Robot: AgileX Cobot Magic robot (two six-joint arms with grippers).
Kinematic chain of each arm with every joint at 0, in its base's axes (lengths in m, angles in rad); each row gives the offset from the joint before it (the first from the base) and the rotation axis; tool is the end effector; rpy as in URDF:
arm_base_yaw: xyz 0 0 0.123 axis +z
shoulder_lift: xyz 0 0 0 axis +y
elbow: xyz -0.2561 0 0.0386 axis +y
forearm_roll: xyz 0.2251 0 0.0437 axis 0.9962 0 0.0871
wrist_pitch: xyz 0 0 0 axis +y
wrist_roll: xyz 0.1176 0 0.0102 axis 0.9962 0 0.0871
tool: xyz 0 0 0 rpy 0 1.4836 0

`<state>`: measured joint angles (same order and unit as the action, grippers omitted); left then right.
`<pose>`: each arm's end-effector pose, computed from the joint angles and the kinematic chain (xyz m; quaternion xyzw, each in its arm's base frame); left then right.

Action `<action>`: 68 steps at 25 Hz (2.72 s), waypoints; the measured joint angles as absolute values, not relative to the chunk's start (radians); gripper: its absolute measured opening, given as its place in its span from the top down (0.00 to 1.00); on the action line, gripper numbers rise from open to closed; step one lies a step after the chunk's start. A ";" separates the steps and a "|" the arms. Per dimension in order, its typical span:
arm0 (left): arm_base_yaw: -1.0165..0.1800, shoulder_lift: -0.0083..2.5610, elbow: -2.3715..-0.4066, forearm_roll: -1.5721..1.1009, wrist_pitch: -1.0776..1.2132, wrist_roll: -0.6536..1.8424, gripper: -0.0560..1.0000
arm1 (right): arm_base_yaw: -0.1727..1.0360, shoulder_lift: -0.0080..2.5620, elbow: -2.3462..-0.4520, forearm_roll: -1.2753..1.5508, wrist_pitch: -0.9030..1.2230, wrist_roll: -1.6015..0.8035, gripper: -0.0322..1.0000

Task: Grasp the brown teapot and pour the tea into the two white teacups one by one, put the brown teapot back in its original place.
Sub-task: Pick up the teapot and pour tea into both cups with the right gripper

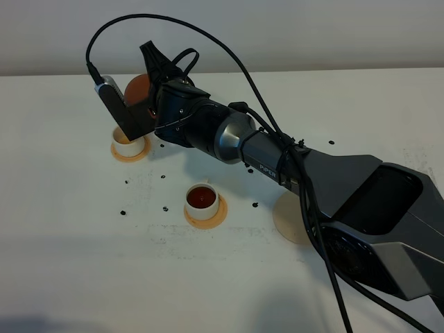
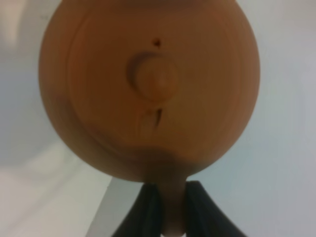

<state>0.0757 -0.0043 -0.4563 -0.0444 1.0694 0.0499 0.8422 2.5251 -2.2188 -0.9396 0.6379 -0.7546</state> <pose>0.0285 -0.0024 0.2409 -0.0106 0.8652 0.0093 0.5011 0.4036 0.3670 0.1522 -0.7705 0.4064 -0.3657 0.3278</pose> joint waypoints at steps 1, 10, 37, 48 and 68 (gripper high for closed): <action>0.076 -0.004 -0.456 -0.044 1.069 0.050 0.49 | 0.842 2.525 -2.219 -0.940 0.637 -0.761 0.85; 0.076 -0.004 -0.456 -0.044 1.069 0.050 0.49 | 0.841 2.525 -2.219 -0.975 0.626 -0.766 0.85; 0.076 -0.004 -0.456 -0.044 1.069 0.050 0.49 | 0.841 2.535 -2.219 -1.050 0.580 -0.832 0.85; 0.076 -0.004 -0.456 -0.044 1.069 0.050 0.49 | 0.841 2.540 -2.219 -1.084 0.560 -0.836 0.85; 0.076 -0.004 -0.456 -0.044 1.069 0.050 0.49 | 0.840 2.540 -2.219 -1.145 0.526 -0.844 0.85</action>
<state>0.0757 -0.0043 -0.4563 -0.0444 1.0694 0.0499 0.8398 2.5395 -2.2188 -1.1446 0.5261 -0.8443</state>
